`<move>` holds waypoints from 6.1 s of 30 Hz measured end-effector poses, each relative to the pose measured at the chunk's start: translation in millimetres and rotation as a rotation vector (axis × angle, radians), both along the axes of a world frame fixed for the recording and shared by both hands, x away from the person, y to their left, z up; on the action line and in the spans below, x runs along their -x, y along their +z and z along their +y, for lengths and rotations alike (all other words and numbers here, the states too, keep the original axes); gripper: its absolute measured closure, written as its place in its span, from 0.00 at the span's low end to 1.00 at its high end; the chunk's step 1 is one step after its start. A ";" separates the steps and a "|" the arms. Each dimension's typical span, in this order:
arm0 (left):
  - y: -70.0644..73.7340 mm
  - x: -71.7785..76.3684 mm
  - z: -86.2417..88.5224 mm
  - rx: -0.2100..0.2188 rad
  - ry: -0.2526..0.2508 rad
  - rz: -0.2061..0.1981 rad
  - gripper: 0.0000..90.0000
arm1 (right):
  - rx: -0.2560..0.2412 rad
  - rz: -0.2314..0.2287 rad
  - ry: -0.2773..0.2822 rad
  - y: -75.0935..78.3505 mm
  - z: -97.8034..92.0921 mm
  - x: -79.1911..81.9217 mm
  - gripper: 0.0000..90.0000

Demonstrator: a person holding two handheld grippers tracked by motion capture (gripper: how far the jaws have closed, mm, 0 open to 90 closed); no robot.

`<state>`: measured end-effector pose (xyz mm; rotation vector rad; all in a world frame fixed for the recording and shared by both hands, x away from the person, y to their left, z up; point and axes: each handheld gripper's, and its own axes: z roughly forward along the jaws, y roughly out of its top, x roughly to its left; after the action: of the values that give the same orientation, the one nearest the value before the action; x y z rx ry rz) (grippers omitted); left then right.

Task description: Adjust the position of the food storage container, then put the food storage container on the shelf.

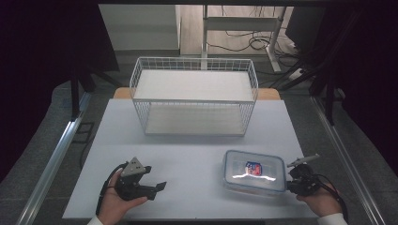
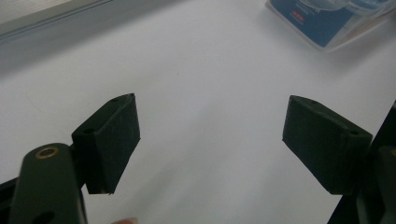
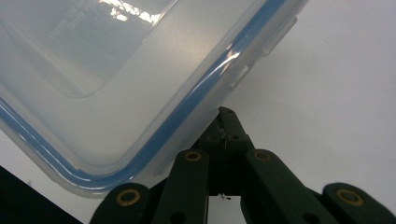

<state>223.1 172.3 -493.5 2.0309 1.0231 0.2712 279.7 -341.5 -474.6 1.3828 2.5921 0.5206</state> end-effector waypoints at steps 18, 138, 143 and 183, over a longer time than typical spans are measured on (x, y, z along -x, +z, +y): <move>0.0 -1.1 3.1 -0.001 0.005 0.000 0.21 | 0.070 -0.059 0.135 -2.4 58.5 -36.8 0.99; -33.2 -97.0 -12.4 0.386 -0.011 0.428 0.16 | -0.508 -0.227 0.110 15.0 114.3 -35.8 0.18; -32.7 -96.7 -12.3 0.395 -0.013 0.421 0.20 | -0.537 -0.202 0.104 13.0 115.5 -38.4 0.18; -31.3 -95.1 -6.6 0.433 0.018 0.403 0.31 | -0.781 0.183 -0.053 -30.9 128.9 -81.3 0.44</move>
<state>318.3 165.7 -524.8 1.7089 1.2207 -0.3419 360.9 -212.7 -505.5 1.7496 2.5776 1.5841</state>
